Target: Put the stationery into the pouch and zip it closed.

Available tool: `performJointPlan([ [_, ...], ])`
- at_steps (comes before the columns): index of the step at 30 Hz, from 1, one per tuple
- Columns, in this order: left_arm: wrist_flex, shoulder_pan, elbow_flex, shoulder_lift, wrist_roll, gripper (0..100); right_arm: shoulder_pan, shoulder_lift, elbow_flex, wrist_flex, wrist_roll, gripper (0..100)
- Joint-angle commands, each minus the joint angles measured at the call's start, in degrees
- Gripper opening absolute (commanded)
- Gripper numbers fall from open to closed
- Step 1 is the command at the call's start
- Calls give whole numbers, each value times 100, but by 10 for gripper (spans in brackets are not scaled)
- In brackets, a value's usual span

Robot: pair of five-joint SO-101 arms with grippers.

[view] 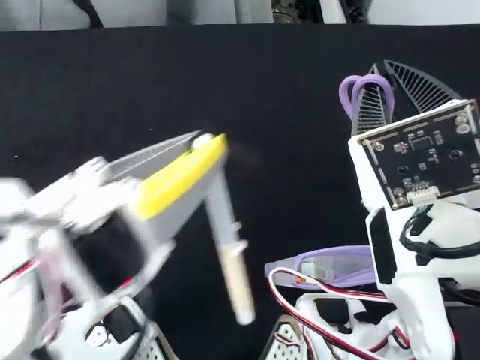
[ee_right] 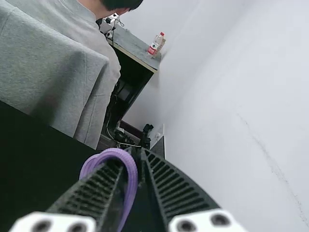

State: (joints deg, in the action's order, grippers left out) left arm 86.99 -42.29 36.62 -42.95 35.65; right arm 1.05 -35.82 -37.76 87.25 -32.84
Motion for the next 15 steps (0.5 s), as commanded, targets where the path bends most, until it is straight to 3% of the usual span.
performJointPlan([
  [1, -229, -31, -1209, -993, -70, 29, 53, 31, 40, -123, -53, 11],
  [5, -1688, 268, -3029, -2013, -88, 29, 53, 31, 40, -123, -53, 11],
  [12, -5459, 277, -6088, -3569, -484, 29, 62, 31, 40, -114, -53, 11],
  [15, -5837, 215, -6422, -3631, -457, 29, 62, 31, 40, -114, -53, 11],
])
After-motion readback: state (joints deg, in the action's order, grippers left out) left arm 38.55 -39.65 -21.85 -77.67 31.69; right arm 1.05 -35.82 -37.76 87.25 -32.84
